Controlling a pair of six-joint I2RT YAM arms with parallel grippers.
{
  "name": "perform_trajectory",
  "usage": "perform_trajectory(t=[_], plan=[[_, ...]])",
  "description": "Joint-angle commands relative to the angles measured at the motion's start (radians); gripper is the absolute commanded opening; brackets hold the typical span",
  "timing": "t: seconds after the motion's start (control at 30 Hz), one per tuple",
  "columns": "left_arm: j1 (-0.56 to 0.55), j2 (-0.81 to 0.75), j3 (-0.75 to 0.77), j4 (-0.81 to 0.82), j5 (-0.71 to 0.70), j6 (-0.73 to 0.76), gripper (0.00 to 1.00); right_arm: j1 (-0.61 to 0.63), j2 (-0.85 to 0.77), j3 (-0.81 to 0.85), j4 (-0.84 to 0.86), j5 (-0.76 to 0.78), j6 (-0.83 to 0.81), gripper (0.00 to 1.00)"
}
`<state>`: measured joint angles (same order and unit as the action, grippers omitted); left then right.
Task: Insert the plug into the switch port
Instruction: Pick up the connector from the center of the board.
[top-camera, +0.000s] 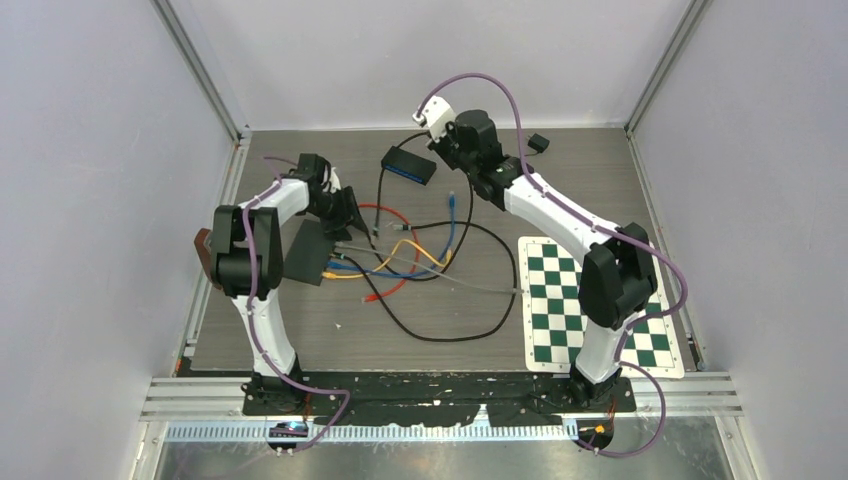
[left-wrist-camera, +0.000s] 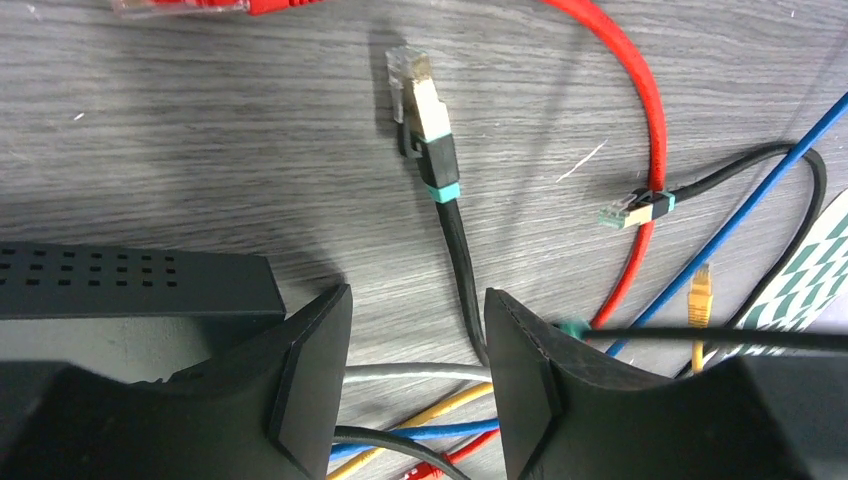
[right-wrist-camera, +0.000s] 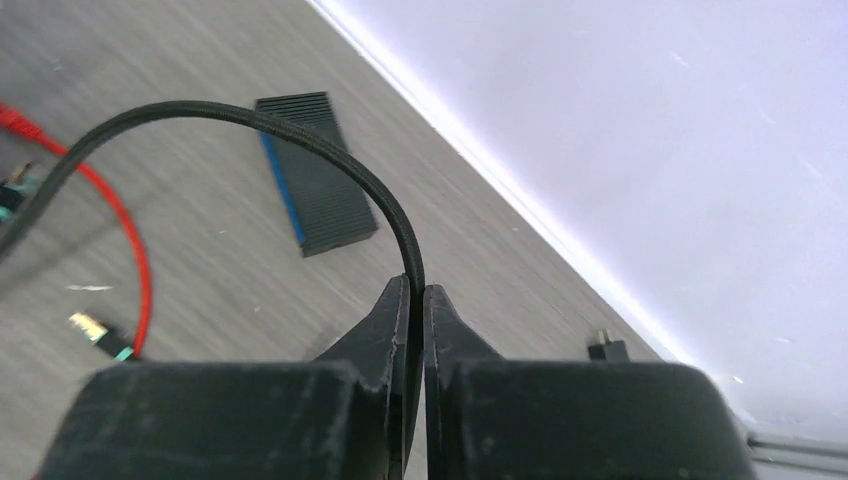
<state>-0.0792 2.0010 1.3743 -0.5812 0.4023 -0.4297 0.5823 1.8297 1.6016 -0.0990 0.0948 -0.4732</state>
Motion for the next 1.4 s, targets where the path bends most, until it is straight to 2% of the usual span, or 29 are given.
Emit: perform_trajectory(t=[0.0, 0.4, 0.83, 1.17, 1.37], plan=[[0.002, -0.039, -0.028, -0.001, -0.022, 0.017, 0.54, -0.003, -0.088, -0.064, 0.245, 0.145, -0.013, 0.05], [0.002, -0.033, -0.037, 0.008, -0.018, -0.002, 0.54, -0.005, -0.185, -0.044, 0.533, 0.304, -0.131, 0.05], [0.002, -0.051, -0.055, 0.013, -0.028, -0.014, 0.55, -0.004, -0.210, 0.108, 0.507, 0.277, -0.130, 0.05], [0.002, -0.051, -0.052, 0.028, -0.031, -0.024, 0.54, -0.004, -0.183, 0.336, 0.453, 0.350, -0.267, 0.05], [0.007, -0.045, -0.031, 0.017, -0.030, -0.021, 0.55, -0.005, -0.217, 0.349, 0.431, 0.345, -0.288, 0.05]])
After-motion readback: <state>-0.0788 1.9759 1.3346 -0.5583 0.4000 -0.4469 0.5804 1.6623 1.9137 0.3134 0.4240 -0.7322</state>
